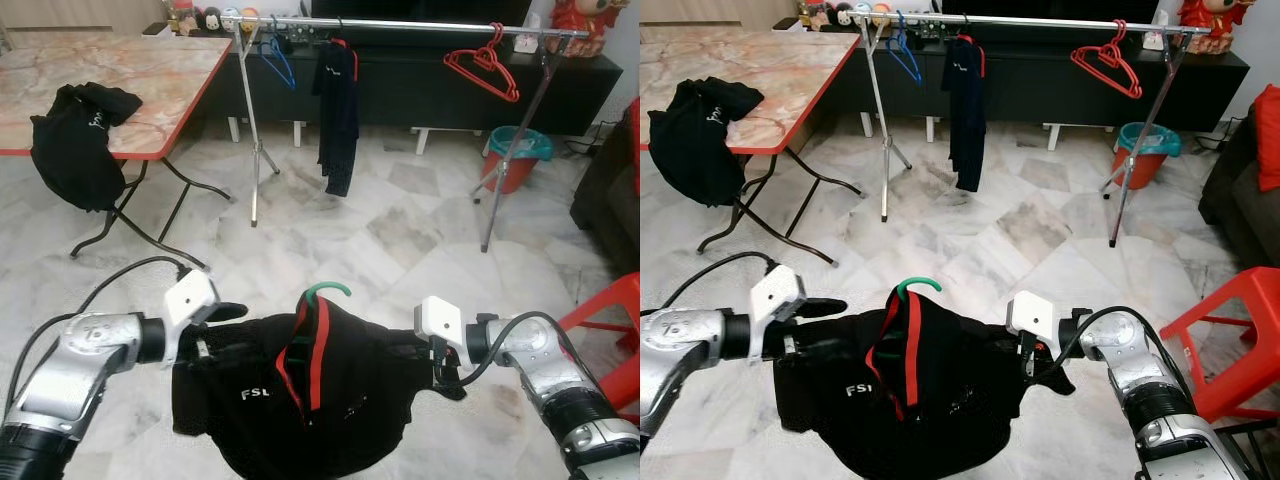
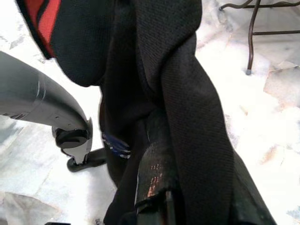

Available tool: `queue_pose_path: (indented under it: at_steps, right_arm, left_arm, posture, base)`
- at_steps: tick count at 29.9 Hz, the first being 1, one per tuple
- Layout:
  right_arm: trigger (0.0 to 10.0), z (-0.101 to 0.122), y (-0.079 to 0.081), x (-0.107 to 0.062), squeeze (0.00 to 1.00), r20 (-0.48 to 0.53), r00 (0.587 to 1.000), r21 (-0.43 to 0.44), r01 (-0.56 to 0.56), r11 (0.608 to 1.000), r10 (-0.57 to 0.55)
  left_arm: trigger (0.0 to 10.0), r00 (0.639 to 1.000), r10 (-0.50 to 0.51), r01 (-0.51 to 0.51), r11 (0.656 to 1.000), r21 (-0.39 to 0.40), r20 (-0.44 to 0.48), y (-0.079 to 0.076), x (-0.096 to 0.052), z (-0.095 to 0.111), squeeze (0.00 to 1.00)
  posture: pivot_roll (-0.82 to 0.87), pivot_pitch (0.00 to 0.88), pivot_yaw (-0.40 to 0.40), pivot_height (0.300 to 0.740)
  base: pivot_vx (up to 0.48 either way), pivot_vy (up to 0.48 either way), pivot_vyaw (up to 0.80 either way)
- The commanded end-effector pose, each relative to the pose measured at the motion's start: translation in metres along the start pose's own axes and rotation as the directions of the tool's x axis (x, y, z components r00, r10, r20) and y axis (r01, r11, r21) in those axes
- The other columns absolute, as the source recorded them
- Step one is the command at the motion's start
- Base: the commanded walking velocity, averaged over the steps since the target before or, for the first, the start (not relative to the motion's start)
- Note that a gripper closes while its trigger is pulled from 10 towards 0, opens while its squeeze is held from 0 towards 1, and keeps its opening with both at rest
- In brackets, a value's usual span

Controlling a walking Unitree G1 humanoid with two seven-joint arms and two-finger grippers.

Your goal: Hang hanger

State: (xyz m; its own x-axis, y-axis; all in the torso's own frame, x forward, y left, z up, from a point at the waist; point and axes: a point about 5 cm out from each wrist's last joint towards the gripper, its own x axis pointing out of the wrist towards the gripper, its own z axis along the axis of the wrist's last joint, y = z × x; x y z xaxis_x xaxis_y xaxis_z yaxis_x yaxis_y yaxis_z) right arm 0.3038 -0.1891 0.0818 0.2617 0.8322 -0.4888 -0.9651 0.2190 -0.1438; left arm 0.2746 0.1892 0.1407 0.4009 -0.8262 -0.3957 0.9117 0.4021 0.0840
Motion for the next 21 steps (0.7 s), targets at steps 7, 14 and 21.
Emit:
queue_pose_path:
  at_steps: [7,14,21]
  right_arm:
    - [10.0,0.008,-0.001,0.003,0.0,0.043,0.999,-0.018,-0.025,1.0,0.025]
    - [10.0,0.009,0.004,0.01,0.0,0.056,0.997,-0.02,-0.059,0.998,0.06]
    - [10.0,0.01,0.008,0.015,0.0,0.071,0.994,-0.022,-0.086,0.996,0.088]
  left_arm:
    - [10.0,0.994,-0.107,0.107,0.994,-0.008,0.017,-0.009,0.009,0.009,1.0]
    - [10.0,0.984,-0.172,0.173,0.985,-0.007,0.042,-0.017,0.019,0.013,0.0]
    - [0.0,0.982,-0.172,0.175,0.984,-0.032,0.076,-0.02,0.027,0.016,0.0]
  posture:
    - [0.07,0.0,-0.012,0.74]
    - [0.07,0.0,-0.013,0.74]
    - [0.07,0.0,-0.014,0.74]
  base:
    - [0.0,0.0,0.0]
    - [0.0,0.0,0.0]
    - [0.0,0.0,0.0]
